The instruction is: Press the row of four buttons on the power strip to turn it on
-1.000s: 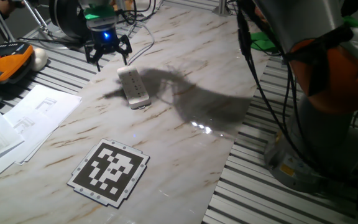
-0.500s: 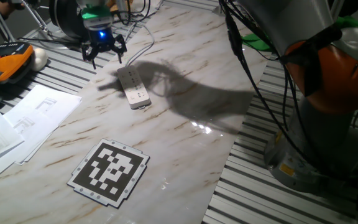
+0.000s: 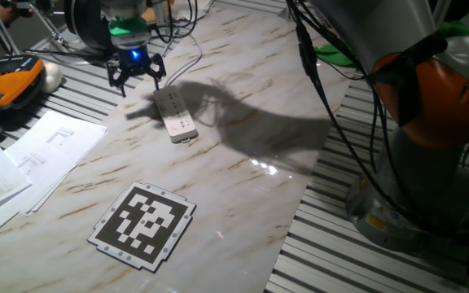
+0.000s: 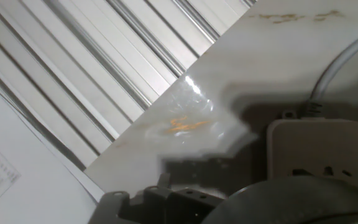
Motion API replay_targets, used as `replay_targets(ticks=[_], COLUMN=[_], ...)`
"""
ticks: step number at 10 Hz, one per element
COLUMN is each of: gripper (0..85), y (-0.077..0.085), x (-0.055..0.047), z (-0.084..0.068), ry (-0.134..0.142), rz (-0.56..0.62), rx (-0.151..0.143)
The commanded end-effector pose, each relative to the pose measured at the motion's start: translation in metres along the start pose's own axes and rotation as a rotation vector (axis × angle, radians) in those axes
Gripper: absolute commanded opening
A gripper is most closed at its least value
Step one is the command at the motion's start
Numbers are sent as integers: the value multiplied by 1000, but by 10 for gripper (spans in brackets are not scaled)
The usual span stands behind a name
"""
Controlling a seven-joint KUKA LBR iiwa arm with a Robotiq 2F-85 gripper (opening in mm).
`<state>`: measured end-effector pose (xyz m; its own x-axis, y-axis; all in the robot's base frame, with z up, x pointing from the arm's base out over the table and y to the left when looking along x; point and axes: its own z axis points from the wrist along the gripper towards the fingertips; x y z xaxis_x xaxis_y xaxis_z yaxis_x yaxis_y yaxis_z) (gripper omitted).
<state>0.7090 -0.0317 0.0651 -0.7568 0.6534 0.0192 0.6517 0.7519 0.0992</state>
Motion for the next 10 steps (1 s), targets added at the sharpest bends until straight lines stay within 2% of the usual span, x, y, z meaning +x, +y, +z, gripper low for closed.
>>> replay_targets(ticks=[1, 3, 6, 10], gripper=[850, 850, 850, 850], y=[-2, -6, -7, -11], x=[2, 10, 2, 4], z=[6, 16, 13, 18], ry=[-1, -13, -4, -4], rz=[-8, -8, -13, -11], rx=[1, 1, 9, -1])
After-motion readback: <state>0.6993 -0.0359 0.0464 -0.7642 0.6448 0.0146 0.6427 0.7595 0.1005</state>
